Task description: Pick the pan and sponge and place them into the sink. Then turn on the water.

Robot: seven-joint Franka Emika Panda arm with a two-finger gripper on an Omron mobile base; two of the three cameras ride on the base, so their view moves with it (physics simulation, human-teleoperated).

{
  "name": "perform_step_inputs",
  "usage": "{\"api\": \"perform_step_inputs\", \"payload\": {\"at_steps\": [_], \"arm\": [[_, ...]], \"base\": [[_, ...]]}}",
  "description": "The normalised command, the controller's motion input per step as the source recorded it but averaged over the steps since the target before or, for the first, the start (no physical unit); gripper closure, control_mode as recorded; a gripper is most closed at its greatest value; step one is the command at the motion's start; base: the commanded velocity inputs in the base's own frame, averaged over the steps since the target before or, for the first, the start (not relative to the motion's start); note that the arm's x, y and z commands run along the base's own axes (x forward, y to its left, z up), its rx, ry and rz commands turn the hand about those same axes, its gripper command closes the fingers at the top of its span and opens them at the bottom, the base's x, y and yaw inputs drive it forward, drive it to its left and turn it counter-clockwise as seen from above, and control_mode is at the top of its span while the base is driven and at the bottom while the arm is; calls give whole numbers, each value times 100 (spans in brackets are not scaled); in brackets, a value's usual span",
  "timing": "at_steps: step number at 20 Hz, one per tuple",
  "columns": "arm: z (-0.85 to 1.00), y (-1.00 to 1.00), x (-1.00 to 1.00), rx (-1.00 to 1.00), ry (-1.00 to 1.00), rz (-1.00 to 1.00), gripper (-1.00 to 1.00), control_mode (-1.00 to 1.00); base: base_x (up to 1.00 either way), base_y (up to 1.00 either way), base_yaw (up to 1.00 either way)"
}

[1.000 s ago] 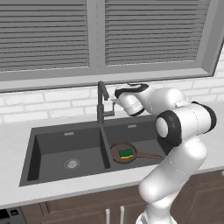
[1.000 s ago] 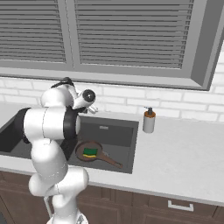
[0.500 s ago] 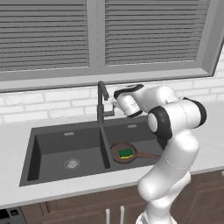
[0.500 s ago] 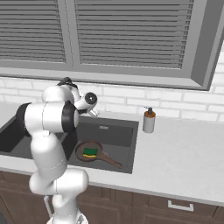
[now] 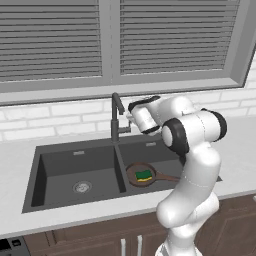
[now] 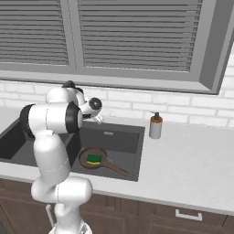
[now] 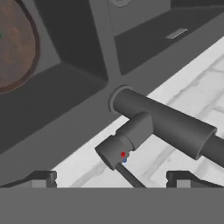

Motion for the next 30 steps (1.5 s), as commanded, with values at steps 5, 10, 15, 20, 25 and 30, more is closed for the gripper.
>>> {"api": "perform_step_inputs", "payload": {"at_steps": [5, 10, 15, 20, 25, 30], "arm": [[-61, 0, 13, 0, -13, 0, -100, -100], [-78, 0, 14, -2, -10, 0, -100, -100], [-86, -21, 12, 0, -12, 0, -100, -100], [-89, -33, 4, 0, -12, -2, -100, -100], [-85, -58, 0, 0, -3, -17, -100, -100], [-83, -85, 0, 0, 2, -23, -100, -100]], "base": [[0, 0, 0], [0, 0, 0], [0, 0, 0], [0, 0, 0], [0, 0, 0], [0, 0, 0]]}}
